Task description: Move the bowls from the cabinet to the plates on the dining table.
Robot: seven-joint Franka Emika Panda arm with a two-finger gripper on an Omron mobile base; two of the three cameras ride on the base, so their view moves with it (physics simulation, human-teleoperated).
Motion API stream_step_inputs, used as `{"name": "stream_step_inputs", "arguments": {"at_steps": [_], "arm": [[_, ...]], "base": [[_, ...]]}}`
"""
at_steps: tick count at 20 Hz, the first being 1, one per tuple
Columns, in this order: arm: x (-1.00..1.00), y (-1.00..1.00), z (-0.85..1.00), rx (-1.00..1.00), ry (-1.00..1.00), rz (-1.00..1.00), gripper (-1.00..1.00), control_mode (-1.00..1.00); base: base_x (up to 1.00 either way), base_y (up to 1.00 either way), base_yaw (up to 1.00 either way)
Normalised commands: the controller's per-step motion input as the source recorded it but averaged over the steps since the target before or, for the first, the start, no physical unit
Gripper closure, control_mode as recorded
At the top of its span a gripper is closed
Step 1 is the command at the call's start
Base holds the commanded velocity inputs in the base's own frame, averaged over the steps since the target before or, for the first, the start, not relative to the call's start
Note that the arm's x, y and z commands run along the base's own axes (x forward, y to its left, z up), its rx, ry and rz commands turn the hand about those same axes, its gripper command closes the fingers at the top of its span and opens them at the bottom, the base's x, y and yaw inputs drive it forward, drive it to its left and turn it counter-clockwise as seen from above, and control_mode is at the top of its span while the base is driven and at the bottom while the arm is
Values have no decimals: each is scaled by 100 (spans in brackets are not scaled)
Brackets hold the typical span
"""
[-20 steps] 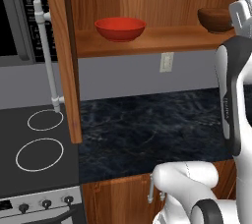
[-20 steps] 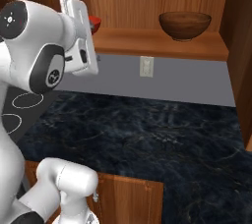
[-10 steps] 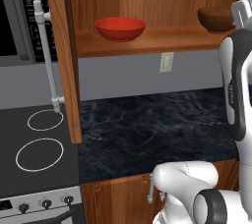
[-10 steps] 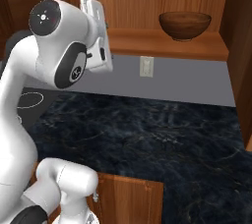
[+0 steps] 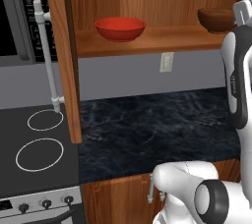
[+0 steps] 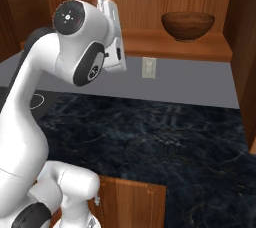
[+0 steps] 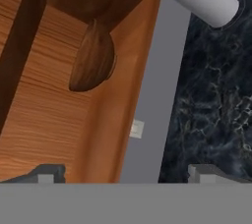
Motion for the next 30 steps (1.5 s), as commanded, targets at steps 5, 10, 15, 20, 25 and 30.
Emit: {"name": "stream_step_inputs", "arguments": {"at_steps": [5,10,15,20,25,30], "arm": [[23,-18,-3,1,0,0,-100,-100],[20,-9,-1,1,0,-3,-100,-100],[20,-1,-3,0,0,-6,-100,-100],[20,0,0,0,0,-8,-100,-100],[18,-3,-2,0,0,-8,-100,-100],[19,-5,-3,0,0,-10,-100,-100]], "base": [[0,0,0],[0,0,0],[0,0,0],[0,0,0],[0,0,0],[0,0,0]]}}
